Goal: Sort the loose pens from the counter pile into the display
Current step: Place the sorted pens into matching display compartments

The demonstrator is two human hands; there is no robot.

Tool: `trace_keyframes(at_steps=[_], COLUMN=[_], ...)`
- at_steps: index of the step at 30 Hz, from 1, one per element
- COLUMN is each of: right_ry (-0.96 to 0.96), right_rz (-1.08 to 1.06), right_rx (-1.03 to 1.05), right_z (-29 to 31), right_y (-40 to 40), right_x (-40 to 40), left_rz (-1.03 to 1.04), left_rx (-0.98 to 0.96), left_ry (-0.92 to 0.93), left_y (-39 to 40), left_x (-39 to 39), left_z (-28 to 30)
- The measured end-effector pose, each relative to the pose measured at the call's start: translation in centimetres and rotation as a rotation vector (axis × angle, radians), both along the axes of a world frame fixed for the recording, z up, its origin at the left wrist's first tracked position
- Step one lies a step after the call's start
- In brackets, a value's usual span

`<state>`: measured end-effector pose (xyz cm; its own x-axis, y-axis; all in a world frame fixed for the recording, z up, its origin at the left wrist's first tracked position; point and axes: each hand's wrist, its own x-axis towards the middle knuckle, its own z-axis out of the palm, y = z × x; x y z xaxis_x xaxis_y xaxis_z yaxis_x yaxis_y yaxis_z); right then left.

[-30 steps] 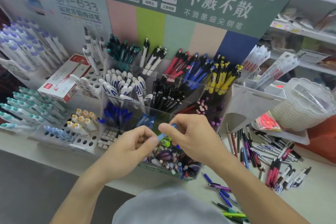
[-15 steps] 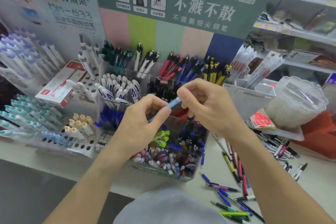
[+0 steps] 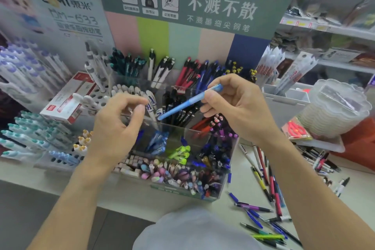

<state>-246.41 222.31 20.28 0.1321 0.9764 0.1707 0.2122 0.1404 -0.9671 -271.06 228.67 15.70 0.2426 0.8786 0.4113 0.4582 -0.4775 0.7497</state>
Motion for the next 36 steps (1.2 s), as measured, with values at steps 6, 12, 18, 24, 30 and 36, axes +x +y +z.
trace_keyframes(at_steps=[6,12,18,24,30,36], right_ry=[-0.404,-0.820,-0.658,-0.475,-0.671,-0.768], right_rz=[0.057,0.122,-0.005,-0.348,-0.291,-0.085], right_rx=[0.085,-0.052,0.112,0.113,-0.732,-0.763], right_z=[-4.1,-10.5,-9.4,-9.1,-18.5,-26.7], right_y=[-0.4,0.9,-2.3,-10.2,-19.7,-23.0], right_x=[-5.6,-9.0,-7.1,0.6,10.1,9.4], left_rz=[-0.060,-0.015,0.013,0.098,-0.503,-0.832], left_rx=[-0.184,-0.179,-0.114,-0.077,-0.304,-0.392], left_ry=[0.389,0.182,0.207,0.120,0.080,0.526], left_y=[-2.5,-3.3,-2.6,-5.9,-11.7,-14.6], left_x=[-2.4,-0.6,-0.9,0.4,8.1,16.4], left_z=[-7.5,-10.1,-11.7,-7.9,-4.4,-9.9])
